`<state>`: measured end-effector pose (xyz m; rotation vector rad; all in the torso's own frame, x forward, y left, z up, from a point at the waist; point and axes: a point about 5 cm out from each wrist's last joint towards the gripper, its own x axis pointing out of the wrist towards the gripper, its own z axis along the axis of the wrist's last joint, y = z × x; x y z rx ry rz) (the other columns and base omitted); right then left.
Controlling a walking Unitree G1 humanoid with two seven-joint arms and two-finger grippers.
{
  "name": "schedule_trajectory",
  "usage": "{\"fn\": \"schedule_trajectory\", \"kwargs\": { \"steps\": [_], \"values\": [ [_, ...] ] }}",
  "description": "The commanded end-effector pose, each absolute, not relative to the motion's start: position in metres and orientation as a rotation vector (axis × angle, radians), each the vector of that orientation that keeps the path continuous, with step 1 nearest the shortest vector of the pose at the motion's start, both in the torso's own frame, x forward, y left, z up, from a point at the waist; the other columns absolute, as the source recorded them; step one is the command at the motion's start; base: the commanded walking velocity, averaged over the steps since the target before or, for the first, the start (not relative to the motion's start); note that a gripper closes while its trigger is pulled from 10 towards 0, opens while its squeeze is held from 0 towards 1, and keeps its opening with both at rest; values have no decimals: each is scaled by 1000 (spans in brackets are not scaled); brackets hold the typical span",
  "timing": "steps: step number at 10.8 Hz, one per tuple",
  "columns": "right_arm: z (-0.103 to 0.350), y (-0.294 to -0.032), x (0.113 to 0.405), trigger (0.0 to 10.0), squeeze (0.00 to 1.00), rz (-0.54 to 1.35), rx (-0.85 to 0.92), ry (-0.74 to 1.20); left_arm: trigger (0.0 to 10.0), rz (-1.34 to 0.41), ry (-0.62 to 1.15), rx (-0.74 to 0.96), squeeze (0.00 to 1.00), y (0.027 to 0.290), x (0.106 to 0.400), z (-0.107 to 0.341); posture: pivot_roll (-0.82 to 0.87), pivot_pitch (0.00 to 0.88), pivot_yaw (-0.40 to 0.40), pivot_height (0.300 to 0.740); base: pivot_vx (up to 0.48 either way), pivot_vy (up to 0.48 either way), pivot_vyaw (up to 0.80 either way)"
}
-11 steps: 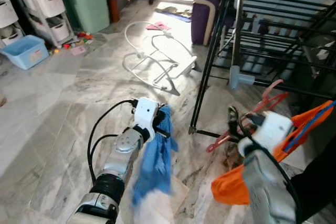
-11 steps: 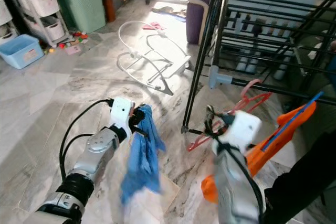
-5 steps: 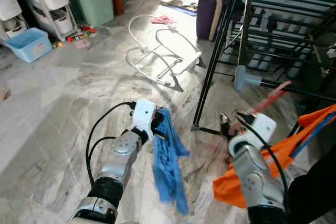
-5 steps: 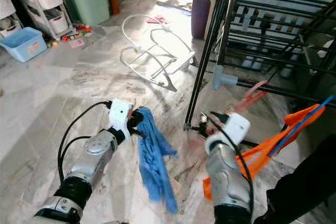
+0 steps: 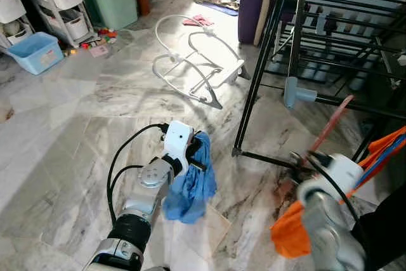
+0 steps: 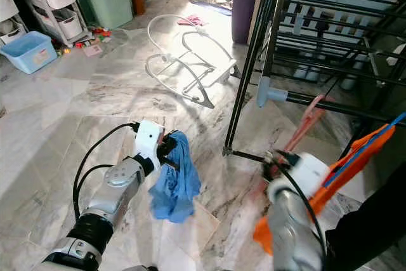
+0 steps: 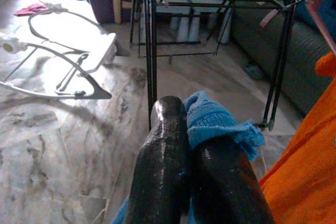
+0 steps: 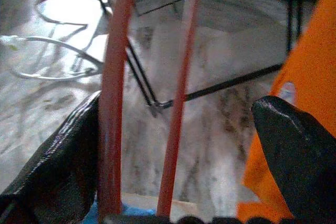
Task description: Hang hanger
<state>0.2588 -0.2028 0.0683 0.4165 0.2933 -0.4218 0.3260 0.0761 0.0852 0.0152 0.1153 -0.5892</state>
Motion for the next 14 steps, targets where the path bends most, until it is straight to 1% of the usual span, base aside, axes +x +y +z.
{"fn": "schedule_trajectory", "kwargs": {
  "steps": [1,4,6,9,11,13,14],
  "values": [
    [67,-217,247,10000,0,-476,378,292,10000,-610,93,23,0,71,328,92,33,130,-22,740,0,0,0],
    [74,-235,231,10000,0,-518,298,267,10000,-622,97,24,0,69,329,93,18,126,-12,740,0,0,0],
    [77,-238,229,10000,0,-469,227,267,10000,-628,103,28,0,67,329,91,15,120,-14,740,0,0,0],
    [85,-238,241,10000,0,-295,64,284,10000,-616,113,32,0,68,328,89,24,114,-23,740,0,0,0],
    [91,-243,249,10000,0,-227,15,282,10000,-609,118,37,0,69,328,88,29,116,-25,740,0,0,0],
    [96,-254,257,10000,0,-195,5,297,10000,-602,123,39,0,70,329,87,30,118,-26,740,0,0,0],
    [97,-261,262,10000,0,-212,54,287,10000,-599,126,39,0,70,329,87,28,115,-25,740,0,0,0]
  ]
}}
